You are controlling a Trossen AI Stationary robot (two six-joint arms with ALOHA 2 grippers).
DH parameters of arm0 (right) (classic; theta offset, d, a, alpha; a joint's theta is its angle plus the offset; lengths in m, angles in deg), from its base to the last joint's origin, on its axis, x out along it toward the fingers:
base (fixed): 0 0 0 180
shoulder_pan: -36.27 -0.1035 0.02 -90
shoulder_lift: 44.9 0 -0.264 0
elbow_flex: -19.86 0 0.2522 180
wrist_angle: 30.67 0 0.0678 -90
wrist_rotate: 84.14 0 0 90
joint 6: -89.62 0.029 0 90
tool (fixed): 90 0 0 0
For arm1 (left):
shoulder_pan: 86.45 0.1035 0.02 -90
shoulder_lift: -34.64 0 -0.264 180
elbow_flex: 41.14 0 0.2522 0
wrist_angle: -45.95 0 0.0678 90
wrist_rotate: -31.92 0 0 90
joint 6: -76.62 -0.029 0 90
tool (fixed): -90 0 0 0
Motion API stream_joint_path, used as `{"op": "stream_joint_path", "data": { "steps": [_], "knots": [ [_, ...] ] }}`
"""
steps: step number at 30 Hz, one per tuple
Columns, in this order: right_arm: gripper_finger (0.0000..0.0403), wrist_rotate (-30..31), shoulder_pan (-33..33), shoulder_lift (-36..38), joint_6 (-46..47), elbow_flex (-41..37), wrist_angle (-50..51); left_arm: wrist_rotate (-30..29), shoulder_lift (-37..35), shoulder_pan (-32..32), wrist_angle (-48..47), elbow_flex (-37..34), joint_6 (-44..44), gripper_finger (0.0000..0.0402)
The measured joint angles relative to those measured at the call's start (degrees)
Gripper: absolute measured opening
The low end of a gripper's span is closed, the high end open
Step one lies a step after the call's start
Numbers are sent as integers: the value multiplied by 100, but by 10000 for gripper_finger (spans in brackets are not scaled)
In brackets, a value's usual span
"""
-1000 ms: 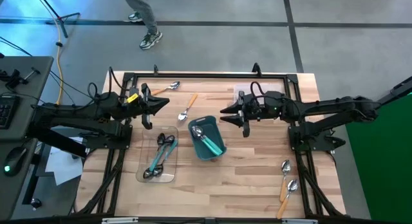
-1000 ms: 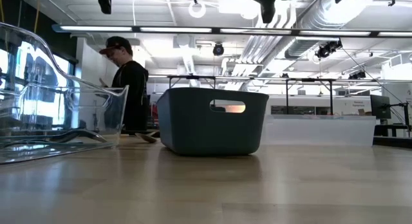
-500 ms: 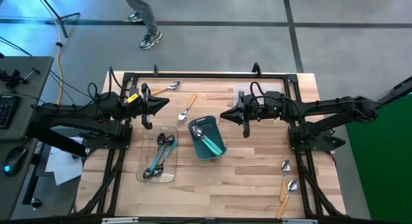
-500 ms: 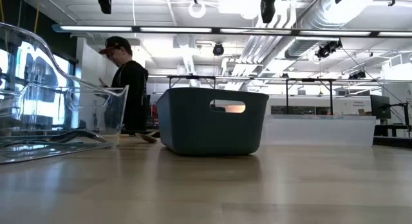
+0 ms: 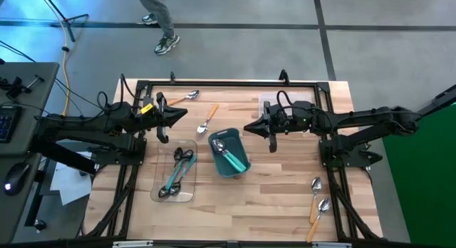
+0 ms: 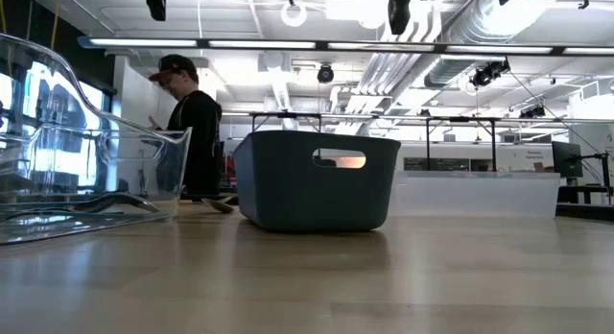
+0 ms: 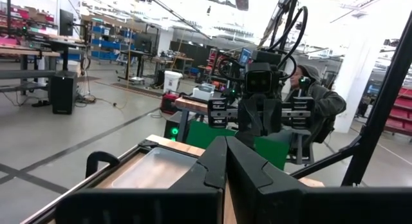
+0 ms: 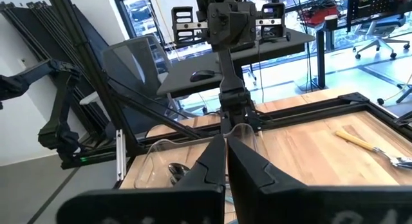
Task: Sort silverware by color (type)
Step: Put the orange spoon into the white bin
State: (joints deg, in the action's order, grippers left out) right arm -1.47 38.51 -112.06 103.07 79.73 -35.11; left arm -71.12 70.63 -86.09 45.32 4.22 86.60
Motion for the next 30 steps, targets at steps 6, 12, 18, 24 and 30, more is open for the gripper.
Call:
{"op": "stream_joint_path", "data": {
  "steps": [6, 12, 18, 24, 30],
  "knots": [
    [0, 0, 0, 0, -2, 0, 0, 2, 0, 0, 0, 0, 24, 20],
    [0, 2, 0, 0, -2, 0, 0, 0, 16, 0, -14, 0, 27, 85],
    [0, 2, 0, 0, -2, 0, -1, 2, 52, 0, -66, 0, 33, 146],
    [0, 2, 0, 0, -2, 0, -1, 2, 74, 0, -59, 0, 44, 170],
    [0, 2, 0, 0, -2, 0, -2, -1, 76, 1, -139, 0, 199, 172]
  ]
}}
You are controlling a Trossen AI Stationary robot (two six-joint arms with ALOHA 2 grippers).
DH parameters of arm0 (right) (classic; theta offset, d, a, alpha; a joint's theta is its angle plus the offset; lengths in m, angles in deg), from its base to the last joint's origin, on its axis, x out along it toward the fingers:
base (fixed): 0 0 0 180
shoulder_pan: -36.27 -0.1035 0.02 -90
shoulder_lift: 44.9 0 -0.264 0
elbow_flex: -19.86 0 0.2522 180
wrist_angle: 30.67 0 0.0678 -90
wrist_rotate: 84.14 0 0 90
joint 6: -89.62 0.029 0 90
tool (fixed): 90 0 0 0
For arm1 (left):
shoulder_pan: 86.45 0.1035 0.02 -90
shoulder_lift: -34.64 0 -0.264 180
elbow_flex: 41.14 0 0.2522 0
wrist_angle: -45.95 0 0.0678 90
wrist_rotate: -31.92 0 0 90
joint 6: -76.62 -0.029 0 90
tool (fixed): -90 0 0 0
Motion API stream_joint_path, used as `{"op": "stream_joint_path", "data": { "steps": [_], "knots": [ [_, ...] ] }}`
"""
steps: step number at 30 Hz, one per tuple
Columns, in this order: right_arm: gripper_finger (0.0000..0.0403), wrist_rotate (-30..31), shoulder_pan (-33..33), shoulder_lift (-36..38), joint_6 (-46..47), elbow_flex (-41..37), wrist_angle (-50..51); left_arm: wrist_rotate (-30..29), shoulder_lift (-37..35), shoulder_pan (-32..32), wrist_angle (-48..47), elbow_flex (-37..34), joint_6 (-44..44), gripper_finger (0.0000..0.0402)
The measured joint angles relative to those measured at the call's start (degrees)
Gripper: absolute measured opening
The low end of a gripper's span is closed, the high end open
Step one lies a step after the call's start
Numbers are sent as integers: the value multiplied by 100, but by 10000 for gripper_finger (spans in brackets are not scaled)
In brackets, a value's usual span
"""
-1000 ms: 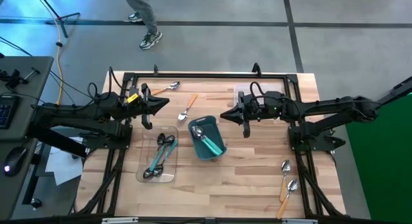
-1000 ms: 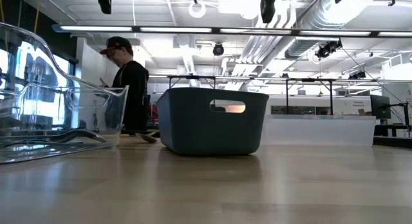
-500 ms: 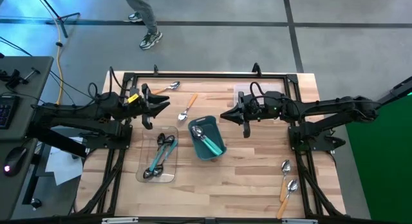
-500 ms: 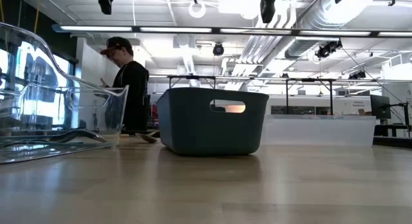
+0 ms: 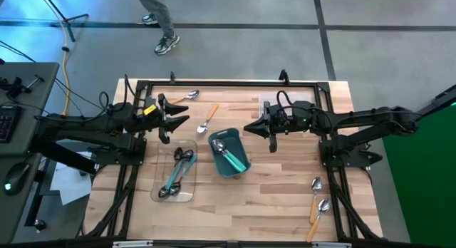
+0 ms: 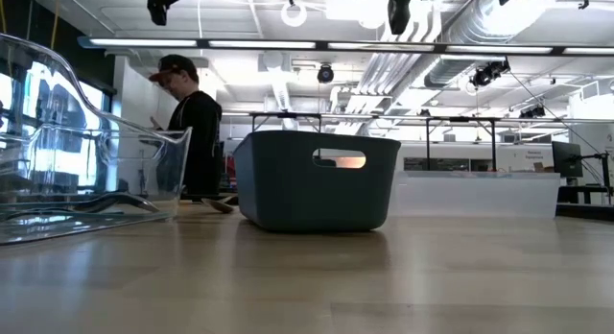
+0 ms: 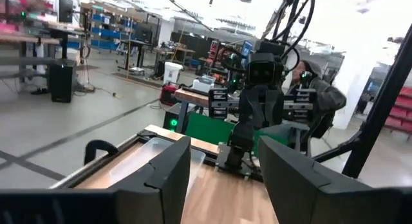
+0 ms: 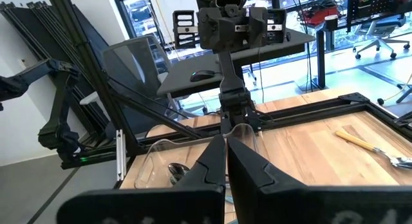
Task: Sort silverware by color (type)
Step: Put the orange spoon into the white bin
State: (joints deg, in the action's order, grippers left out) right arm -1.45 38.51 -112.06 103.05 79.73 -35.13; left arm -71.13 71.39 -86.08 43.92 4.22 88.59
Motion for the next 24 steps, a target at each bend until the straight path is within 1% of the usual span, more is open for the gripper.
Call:
{"op": "stream_joint_path", "data": {
  "steps": [2, 4, 6, 8, 10, 12, 14, 16, 18, 20, 24],
  "knots": [
    [0, 0, 0, 0, 0, 0, 1, -156, 20, 50, -43, 14, 227, 172],
    [0, 0, 2, 0, 0, 0, 0, -406, 93, 174, -565, 229, 400, 172],
    [0, 0, 2, 0, 0, 0, 0, -565, 234, 395, -1415, 627, 447, 172],
    [0, 0, 2, 0, 0, 0, 0, -570, 503, 734, -2437, 1114, 498, 172],
    [0, 2, 2, 0, -4, 0, 4, -570, 891, 1194, -3511, 1619, 746, 172],
    [0, 2, 2, 0, -42, 0, 4, -548, 1365, 1781, -4478, 2094, 947, 172],
    [0, 4, 2, 0, -42, 0, 22, -328, 1857, 2416, -5191, 2455, 886, 172],
    [0, 4, 2, 0, -42, 0, 41, 167, 2371, 3036, -5547, 2692, 623, 172],
    [0, 4, 2, 0, -14, 0, 41, 718, 2903, 3574, -5645, 2837, 298, 172],
    [0, 4, 2, 0, 74, 0, 44, 1134, 3461, 4035, -5643, 2949, -62, 172],
    [0, 7, 2, 0, 226, 0, 58, 1395, 4575, 4701, -5739, 3236, -493, 172]
  ]
}}
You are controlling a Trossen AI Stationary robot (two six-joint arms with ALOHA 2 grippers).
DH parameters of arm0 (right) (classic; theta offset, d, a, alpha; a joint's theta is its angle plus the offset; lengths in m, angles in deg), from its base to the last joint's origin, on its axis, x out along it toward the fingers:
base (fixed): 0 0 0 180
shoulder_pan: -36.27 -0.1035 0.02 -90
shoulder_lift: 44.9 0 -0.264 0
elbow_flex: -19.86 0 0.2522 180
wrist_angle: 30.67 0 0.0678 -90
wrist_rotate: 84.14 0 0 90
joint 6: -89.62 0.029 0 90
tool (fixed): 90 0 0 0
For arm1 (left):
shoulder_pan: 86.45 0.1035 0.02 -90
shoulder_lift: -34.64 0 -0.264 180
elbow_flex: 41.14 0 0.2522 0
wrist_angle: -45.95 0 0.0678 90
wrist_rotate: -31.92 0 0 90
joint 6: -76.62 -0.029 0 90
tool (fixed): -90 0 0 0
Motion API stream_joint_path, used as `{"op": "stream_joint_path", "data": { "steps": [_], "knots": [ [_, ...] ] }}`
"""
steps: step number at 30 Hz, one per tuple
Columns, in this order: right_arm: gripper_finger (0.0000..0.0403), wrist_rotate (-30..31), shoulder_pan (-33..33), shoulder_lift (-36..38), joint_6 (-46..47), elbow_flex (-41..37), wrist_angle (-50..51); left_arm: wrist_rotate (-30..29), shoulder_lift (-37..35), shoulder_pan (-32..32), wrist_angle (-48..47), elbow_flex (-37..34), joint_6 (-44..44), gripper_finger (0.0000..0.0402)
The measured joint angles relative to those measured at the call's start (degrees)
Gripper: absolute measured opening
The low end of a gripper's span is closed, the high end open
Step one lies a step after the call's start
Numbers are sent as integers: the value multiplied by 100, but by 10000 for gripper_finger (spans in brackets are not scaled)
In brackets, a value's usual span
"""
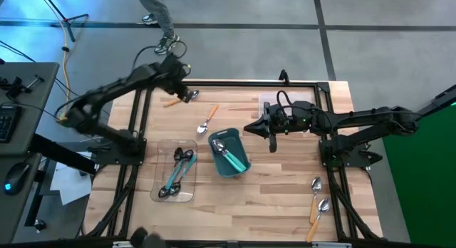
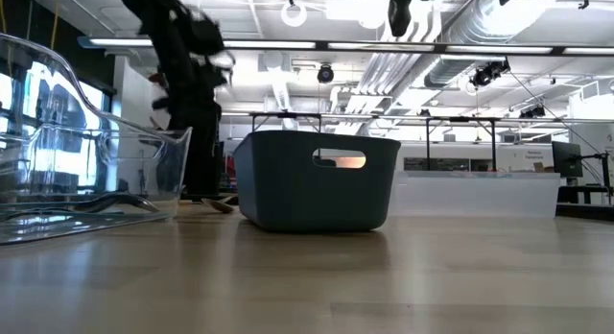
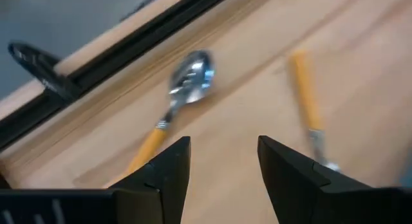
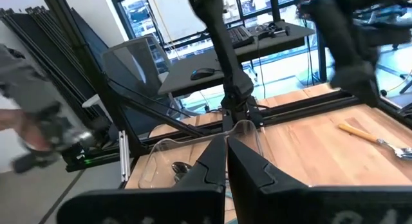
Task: Sort silverware by color (type)
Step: Put the orange spoon into the white bin
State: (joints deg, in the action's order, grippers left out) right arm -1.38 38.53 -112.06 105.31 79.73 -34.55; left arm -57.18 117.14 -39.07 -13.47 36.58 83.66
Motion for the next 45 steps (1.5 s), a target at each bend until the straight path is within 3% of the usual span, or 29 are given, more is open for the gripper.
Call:
{"op": "stream_joint_path", "data": {
  "steps": [7, 13, 22, 33, 37, 41, 45],
  "knots": [
    [0, 30, 0, 0, 144, 0, 82, 60, 1505, 628, -137, 502, -370, 172],
    [0, 195, 0, 2, 229, 2, 114, 60, 2255, 791, -118, 733, -743, 172],
    [0, 317, 0, 2, 244, 2, 114, 32, 2730, 775, -122, 751, -1483, 172],
    [0, 412, 0, 2, 386, 2, 114, -31, 3053, 773, -95, 772, -1537, 171],
    [0, 415, 0, 2, 388, 2, 112, -81, 3044, 773, -112, 770, -1619, 131],
    [0, 415, 0, 1, 397, 2, 113, -105, 3051, 769, -197, 770, -1579, 31],
    [0, 413, 0, 0, 464, 2, 113, -42, 3040, 769, -220, 766, -1539, 23]
  ]
}}
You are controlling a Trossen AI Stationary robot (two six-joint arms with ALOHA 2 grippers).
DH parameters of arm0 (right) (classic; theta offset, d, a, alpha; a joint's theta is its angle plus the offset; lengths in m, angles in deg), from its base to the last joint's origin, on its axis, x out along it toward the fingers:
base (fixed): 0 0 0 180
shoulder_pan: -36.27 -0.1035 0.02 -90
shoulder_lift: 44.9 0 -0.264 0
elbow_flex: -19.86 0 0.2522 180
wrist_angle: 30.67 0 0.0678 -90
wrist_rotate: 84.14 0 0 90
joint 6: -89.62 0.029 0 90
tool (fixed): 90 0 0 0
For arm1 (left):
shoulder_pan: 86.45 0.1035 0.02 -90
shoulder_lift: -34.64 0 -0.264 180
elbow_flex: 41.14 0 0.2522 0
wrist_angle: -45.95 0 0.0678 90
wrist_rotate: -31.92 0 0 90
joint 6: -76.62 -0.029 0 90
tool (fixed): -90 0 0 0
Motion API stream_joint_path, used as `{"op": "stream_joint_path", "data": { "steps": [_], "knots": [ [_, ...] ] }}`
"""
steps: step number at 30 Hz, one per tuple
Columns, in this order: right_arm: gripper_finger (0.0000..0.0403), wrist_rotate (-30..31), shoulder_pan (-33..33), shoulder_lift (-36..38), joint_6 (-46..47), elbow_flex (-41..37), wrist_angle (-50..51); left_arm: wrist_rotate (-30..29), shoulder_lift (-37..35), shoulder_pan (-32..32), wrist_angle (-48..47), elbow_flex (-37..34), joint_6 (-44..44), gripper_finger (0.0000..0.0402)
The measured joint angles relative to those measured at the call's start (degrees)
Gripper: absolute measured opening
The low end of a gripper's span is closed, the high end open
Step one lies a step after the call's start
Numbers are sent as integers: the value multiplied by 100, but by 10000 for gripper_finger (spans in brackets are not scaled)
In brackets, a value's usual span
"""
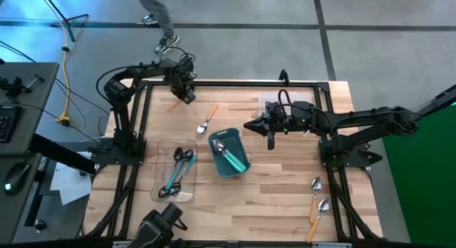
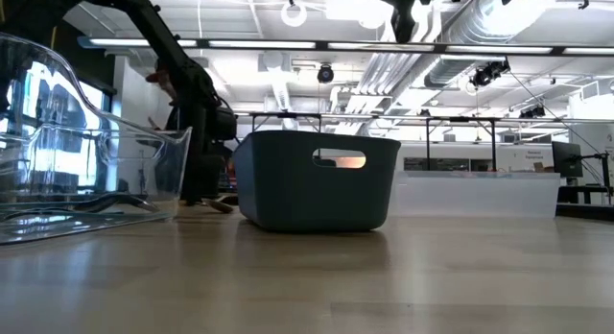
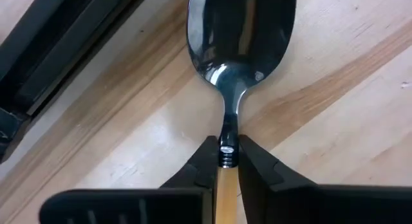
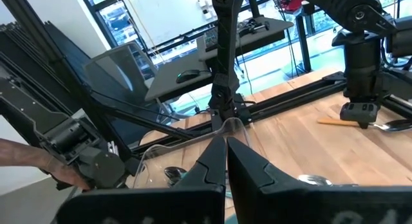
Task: Sort silverware by color (type)
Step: Put the orange spoon into the white bin
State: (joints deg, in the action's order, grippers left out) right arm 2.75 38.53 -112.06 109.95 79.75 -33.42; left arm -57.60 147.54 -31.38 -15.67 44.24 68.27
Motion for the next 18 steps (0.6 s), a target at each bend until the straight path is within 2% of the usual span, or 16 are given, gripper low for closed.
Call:
{"op": "stream_joint_path", "data": {
  "steps": [7, 11, 18],
  "knots": [
    [0, 0, -4, 0, 27, 0, 1, 97, -216, -50, -38, -47, -120, 14],
    [0, -7, -4, 0, 24, 0, -1, 212, -607, -149, -104, -38, -335, 14],
    [0, -30, -4, -1, -65, 0, -3, 1217, -1893, -447, 8, -97, -277, 14]
  ]
}}
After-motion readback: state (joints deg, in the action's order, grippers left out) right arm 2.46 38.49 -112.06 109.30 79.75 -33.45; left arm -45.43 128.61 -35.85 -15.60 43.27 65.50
